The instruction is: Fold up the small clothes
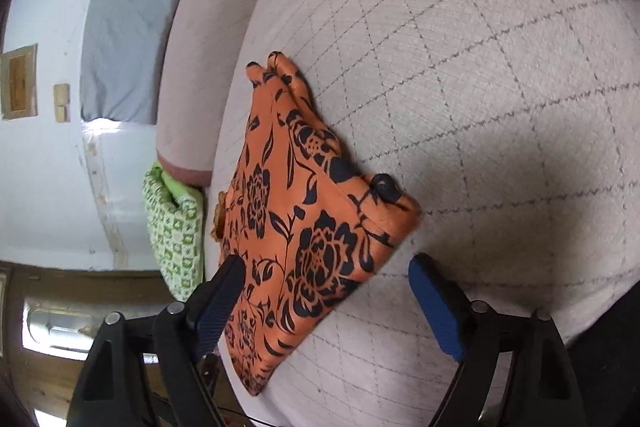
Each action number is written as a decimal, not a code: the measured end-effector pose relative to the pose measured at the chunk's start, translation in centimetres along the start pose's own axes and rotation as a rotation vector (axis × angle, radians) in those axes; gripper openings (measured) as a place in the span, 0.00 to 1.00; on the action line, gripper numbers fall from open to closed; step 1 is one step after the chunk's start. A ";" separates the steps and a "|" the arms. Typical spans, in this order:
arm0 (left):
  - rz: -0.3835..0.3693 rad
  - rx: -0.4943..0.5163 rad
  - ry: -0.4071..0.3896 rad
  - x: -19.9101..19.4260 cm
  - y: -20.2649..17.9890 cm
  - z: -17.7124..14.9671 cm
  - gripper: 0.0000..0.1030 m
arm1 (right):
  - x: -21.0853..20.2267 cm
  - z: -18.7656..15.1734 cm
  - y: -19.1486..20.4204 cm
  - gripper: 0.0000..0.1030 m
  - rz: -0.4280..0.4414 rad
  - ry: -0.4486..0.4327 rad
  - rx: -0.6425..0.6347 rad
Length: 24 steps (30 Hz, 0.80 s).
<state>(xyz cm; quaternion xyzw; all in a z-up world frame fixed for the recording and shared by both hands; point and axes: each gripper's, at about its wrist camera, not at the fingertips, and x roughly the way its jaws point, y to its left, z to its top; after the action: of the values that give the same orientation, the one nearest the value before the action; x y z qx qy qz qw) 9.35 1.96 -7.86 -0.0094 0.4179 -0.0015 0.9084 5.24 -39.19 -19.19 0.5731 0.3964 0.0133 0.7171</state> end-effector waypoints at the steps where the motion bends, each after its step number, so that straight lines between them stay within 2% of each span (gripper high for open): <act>1: -0.001 0.006 0.007 0.0 -0.5 -0.1 0.79 | 0.1 0.1 0.3 0.84 0.014 -0.008 -0.006; 5: -0.025 0.013 -0.017 0.0 -1.9 -0.2 0.79 | 1.4 0.5 0.7 0.84 0.000 -0.027 -0.015; 9: 0.007 0.023 0.075 2.6 -2.2 -1.3 0.79 | 1.7 0.2 1.5 0.83 -0.021 -0.088 -0.043; 10: 0.007 0.021 0.091 3.2 -2.0 -1.6 0.79 | 1.6 0.2 1.9 0.81 -0.020 -0.099 -0.066; 11: 0.007 0.020 0.083 3.1 -1.9 -1.8 0.79 | 1.7 0.1 2.3 0.72 -0.022 -0.103 -0.100; 12: 0.005 0.027 0.064 2.9 -1.7 -1.8 0.79 | 1.9 0.1 2.7 0.67 -0.049 -0.109 -0.149; 14: -0.012 0.011 0.018 1.7 -1.3 -1.5 0.79 | 2.4 -0.1 2.6 0.66 -0.080 -0.106 -0.174; 17: -0.008 0.002 -0.037 0.8 -1.1 -1.1 0.79 | 2.1 -0.3 2.8 0.66 -0.066 -0.123 -0.177; 19: -0.009 0.030 -0.019 1.8 -1.5 -1.3 0.79 | 2.0 -0.5 3.7 0.68 -0.084 -0.140 -0.223; 21: 0.026 0.078 0.066 4.2 -2.0 -2.2 0.79 | 2.8 -0.6 3.7 0.70 -0.122 -0.130 -0.248; 23: 0.036 0.098 0.041 3.6 -2.3 -2.3 0.79 | 3.4 -0.4 3.2 0.70 -0.129 -0.113 -0.239; 24: 0.017 0.087 0.044 3.0 -2.2 -2.1 0.79 | 3.1 -0.4 3.4 0.68 -0.121 -0.113 -0.252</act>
<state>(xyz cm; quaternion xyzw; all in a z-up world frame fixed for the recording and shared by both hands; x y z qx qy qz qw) 9.78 -0.31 -11.46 0.0337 0.4375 -0.0123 0.8985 8.60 -36.23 -18.11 0.4538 0.3843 -0.0125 0.8039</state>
